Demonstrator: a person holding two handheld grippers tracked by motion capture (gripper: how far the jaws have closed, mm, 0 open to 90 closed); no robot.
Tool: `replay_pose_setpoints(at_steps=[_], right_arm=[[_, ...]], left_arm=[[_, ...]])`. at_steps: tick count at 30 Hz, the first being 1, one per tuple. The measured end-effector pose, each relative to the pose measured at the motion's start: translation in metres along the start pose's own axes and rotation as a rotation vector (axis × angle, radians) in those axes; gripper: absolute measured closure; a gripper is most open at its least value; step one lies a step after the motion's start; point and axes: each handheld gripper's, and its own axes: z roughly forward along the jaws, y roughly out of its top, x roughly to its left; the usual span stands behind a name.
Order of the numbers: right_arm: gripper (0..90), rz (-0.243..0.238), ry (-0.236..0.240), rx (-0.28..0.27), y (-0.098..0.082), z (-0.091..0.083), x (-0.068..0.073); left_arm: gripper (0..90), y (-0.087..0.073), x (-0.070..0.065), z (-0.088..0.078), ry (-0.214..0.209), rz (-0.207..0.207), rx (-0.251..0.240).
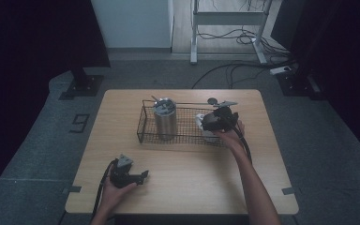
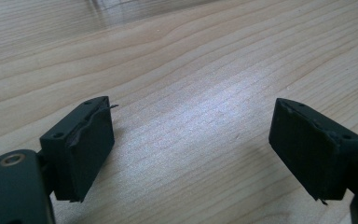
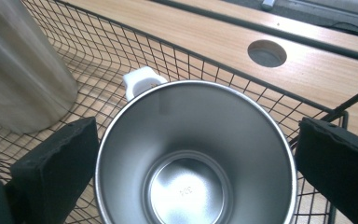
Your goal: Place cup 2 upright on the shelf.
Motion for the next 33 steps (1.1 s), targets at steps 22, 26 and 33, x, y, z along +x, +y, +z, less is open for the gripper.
replay_pose_setpoints(at_steps=[22, 26, 33], right_arm=[[5.7, 0.008, 0.051, -0.131, -0.021, -0.043, 0.007], [6.7, 0.008, 0.060, -0.154, -0.028, -0.050, 0.008], [9.3, 0.019, 0.069, -0.175, -0.042, -0.061, 0.007]], left_arm=[[14.2, 0.000, 0.000, 0.000, 0.001, -0.001, -0.002], [14.2, 0.000, 0.000, 0.000, 0.002, 0.000, -0.001], [14.3, 0.000, 0.000, 0.000, 0.004, 0.002, 0.001]])
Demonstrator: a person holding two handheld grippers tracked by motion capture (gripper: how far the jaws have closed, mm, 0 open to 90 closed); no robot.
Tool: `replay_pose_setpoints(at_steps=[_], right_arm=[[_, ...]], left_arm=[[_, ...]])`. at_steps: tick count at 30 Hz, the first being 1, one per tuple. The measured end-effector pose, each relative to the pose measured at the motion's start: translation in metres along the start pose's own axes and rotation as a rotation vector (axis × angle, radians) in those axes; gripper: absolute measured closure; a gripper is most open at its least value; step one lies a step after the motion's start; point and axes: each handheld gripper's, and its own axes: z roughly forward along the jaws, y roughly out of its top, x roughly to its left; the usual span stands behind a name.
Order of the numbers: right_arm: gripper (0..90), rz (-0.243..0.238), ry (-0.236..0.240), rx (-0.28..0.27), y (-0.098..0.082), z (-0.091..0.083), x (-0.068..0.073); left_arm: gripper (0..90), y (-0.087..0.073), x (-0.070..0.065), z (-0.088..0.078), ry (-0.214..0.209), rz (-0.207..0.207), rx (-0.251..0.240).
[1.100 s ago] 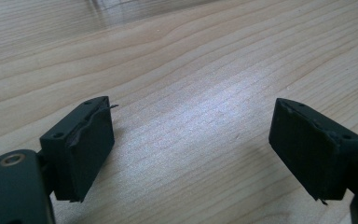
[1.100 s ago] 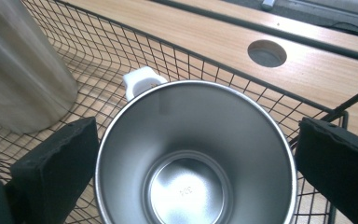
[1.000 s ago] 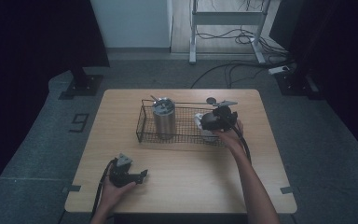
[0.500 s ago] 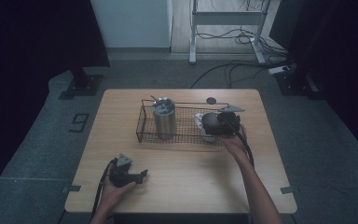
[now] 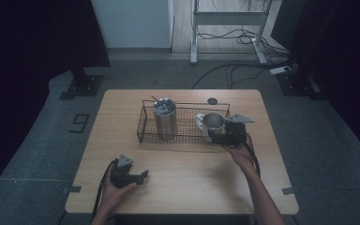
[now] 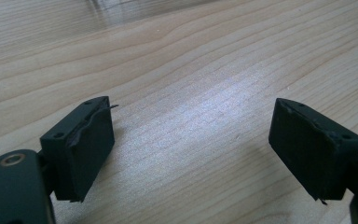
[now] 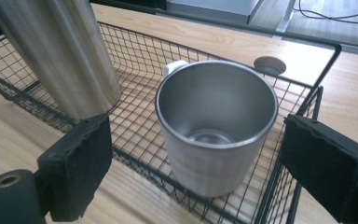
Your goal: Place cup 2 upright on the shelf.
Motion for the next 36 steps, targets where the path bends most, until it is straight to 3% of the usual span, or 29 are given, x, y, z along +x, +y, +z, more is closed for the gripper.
replay_pose_setpoints(at_steps=[18, 27, 36], right_arm=[[12.9, 0.020, 0.022, -0.037, -0.046, -0.040, 0.005], [13.3, 0.055, 0.015, -0.007, -0.085, -0.055, 0.001], [13.7, 0.088, 0.002, 0.044, -0.119, -0.058, -0.009]], left_arm=[[14.3, 0.000, -0.001, 0.000, 0.001, 0.004, 0.003], [14.3, 0.000, -0.001, 0.000, 0.001, 0.004, 0.003], [14.4, 0.000, -0.001, 0.000, 0.004, 0.006, 0.003]])
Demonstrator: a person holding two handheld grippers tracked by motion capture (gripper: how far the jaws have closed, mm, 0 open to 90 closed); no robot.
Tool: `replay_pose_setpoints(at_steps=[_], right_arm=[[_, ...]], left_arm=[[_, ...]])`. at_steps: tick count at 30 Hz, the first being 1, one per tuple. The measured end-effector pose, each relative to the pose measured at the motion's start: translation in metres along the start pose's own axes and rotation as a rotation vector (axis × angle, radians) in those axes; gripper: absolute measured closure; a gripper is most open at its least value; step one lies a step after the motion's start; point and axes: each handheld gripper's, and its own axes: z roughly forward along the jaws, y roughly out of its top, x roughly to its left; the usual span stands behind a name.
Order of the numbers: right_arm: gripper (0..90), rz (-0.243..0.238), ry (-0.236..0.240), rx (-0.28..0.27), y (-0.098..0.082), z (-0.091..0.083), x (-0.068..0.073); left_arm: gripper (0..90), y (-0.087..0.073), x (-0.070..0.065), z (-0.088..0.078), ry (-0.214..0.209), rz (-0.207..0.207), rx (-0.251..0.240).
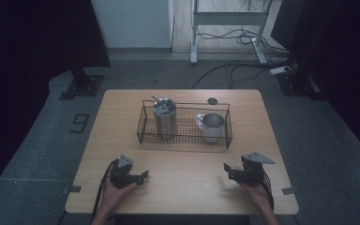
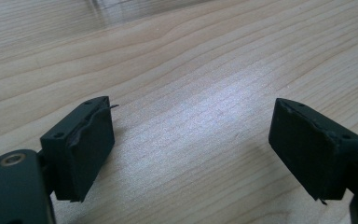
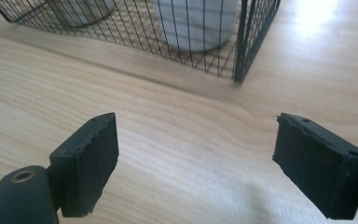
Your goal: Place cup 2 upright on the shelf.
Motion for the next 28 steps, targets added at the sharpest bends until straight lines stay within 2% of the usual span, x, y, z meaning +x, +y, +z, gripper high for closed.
replay_pose_setpoints(at_steps=[7, 15, 28], right_arm=[[13.9, -0.018, 0.003, 0.047, -0.012, 0.004, 0.002], [14.0, -0.033, 0.006, 0.095, -0.017, 0.015, 0.006], [14.1, -0.034, 0.005, 0.103, -0.018, 0.019, 0.006]], left_arm=[[14.4, 0.000, -0.001, 0.000, 0.007, 0.006, 0.003], [14.4, 0.000, -0.002, 0.001, 0.015, 0.011, 0.005], [14.4, 0.000, -0.002, 0.001, 0.018, 0.016, 0.007]])
